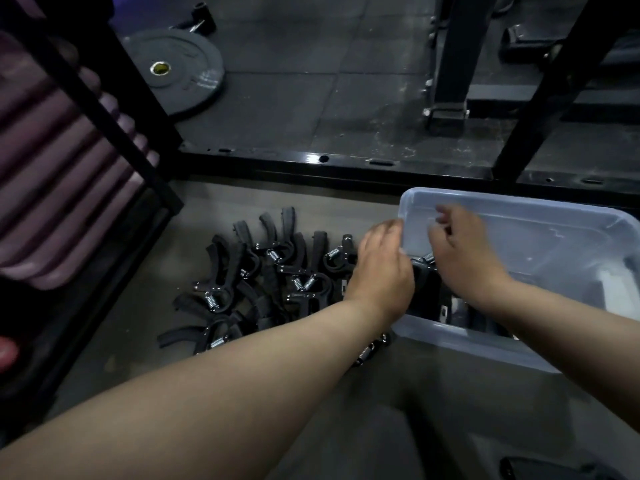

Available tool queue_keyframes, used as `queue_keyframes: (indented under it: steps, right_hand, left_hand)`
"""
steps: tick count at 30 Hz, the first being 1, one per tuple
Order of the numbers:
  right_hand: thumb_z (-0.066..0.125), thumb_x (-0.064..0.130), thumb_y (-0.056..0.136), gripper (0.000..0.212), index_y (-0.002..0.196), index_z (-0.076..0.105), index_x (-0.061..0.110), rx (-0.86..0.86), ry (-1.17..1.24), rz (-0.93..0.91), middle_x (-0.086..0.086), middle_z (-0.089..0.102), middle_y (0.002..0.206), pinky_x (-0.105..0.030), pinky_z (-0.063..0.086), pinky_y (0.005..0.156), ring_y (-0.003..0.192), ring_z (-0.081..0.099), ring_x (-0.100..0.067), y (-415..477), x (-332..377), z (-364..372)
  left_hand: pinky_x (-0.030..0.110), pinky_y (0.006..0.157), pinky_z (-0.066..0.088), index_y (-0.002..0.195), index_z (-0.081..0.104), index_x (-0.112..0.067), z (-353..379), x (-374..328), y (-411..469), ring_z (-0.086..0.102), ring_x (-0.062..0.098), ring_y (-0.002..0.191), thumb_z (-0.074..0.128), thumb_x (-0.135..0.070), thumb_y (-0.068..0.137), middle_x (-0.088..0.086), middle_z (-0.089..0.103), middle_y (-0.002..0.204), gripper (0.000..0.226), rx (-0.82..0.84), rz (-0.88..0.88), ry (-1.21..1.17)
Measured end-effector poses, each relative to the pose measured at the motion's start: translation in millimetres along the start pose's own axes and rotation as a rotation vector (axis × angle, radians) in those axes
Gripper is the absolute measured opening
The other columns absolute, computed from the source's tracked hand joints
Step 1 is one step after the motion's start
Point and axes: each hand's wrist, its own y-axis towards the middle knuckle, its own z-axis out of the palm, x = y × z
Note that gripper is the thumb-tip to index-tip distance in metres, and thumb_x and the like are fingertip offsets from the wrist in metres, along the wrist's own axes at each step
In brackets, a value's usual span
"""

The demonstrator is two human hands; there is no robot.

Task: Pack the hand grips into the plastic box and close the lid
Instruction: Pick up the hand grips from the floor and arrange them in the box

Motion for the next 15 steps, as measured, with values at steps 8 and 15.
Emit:
queue_keyframes:
  steps: [8, 15]
  right_hand:
    - [0.034, 0.032, 0.104, 0.053, 0.152, 0.023, 0.013, 0.280, 0.085, -0.227, 0.004, 0.006, 0.162, -0.020, 0.004, 0.117, 0.147, 0.002, -0.002, -22.3, 23.1, 33.1]
    - [0.042, 0.030, 0.097, 0.067, 0.155, 0.010, 0.016, 0.300, -0.060, -0.232, 0.010, -0.010, 0.161, -0.025, 0.002, 0.117, 0.147, -0.008, -0.005, -24.4, 17.8, 39.4]
  left_hand:
    - [0.034, 0.122, 0.017, 0.150, 0.034, -0.017, -5.9, 24.8, -6.9, 0.025, 0.018, 0.146, 0.028, -0.034, 0.100, 0.002, 0.031, 0.158, 0.054, 0.062, -0.086, -0.114]
    - [0.043, 0.105, 0.035, 0.128, 0.050, -0.006, -37.4, 86.5, -26.1, 0.039, 0.036, 0.127, 0.041, -0.024, 0.097, 0.016, 0.046, 0.133, 0.037, 0.145, -0.437, 0.396]
